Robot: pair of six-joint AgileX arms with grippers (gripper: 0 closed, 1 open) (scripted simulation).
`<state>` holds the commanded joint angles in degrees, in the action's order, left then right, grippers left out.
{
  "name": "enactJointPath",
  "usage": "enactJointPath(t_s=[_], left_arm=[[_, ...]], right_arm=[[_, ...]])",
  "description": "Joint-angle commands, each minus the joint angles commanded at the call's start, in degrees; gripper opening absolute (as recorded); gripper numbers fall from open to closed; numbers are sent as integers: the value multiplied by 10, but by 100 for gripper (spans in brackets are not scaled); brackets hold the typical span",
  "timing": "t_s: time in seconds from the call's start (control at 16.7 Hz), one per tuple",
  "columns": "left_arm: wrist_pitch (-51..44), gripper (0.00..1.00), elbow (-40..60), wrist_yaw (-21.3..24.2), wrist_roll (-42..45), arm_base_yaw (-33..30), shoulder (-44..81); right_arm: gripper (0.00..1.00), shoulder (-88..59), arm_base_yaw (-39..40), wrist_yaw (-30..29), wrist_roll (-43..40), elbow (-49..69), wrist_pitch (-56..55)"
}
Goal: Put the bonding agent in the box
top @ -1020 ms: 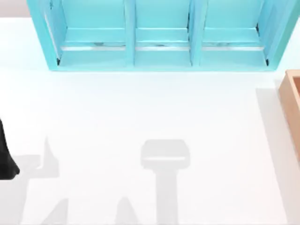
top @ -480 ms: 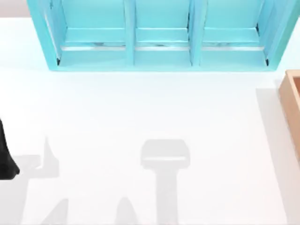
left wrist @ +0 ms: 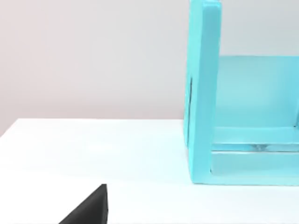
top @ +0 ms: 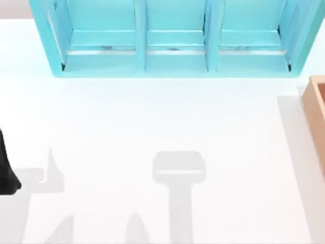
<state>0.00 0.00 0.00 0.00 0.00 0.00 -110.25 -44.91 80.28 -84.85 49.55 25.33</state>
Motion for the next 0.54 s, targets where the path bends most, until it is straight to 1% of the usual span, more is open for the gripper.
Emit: enactJointPath(t_s=[0.18,0.24,0.54], left_arm=[[0,100,0,0,0,0,0],[0,100,0,0,0,0,0],[0,100,0,0,0,0,0]], right_arm=[[98,0,0,0,0,0,0],[100,0,0,0,0,0,0],[100,0,0,0,0,0,0]])
